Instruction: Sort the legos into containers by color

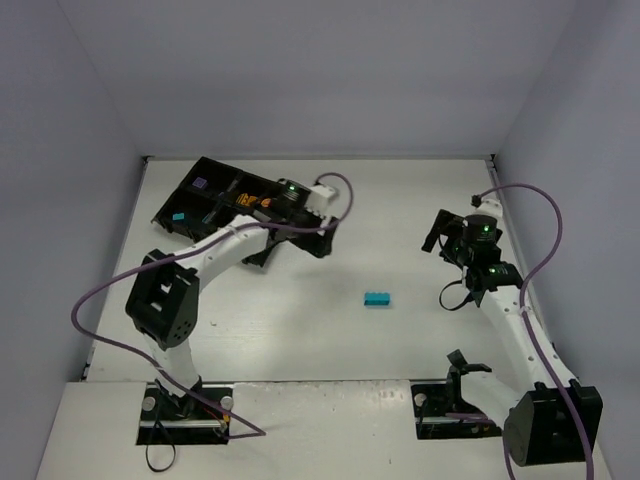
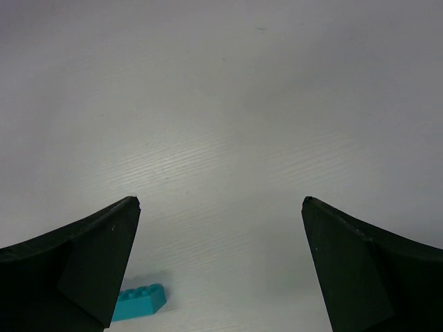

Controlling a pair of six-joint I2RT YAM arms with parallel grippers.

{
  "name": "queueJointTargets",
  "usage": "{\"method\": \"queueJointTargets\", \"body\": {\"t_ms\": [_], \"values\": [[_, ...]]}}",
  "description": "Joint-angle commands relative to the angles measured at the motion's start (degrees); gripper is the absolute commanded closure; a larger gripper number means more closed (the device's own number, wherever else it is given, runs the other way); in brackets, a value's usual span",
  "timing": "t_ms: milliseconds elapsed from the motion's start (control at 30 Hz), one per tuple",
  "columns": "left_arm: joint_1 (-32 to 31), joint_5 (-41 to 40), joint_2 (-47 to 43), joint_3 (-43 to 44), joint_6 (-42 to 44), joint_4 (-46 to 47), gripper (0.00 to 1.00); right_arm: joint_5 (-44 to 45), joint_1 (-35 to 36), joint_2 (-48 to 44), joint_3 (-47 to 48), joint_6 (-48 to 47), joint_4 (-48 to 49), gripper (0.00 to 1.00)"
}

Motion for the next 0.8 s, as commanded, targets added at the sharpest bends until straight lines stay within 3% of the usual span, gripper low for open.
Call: {"method": "queueJointTargets", "body": {"t_ms": [0, 267, 600, 733, 767], "values": [[-6.87, 12.30, 2.55, 4.82, 9.16, 2.41, 0.27, 3.49, -3.50, 0.16, -0.43, 4.04, -1.06, 0.00], [-17.78, 15.24, 10.30, 13.00, 16.56, 1.08, 0.27, 1.48, -7.11, 2.89, -1.22, 7.21, -2.12, 0.00], [-20.07, 10.85, 17.77, 15.47, 16.04, 2.93, 0.28, 0.33, -7.20, 3.59, -2.10, 7.56, -1.42, 0.00], [-20.16, 10.13, 18.57, 13.54, 13.67, 6.53, 0.46, 0.24, -7.20, 3.42, -2.45, 7.65, -1.07, 0.00], [-20.07, 10.48, 18.48, 12.92, 13.05, 7.14, 0.56, 0.24, -7.20, 3.42, -2.54, 7.73, -1.07, 0.00]]}}
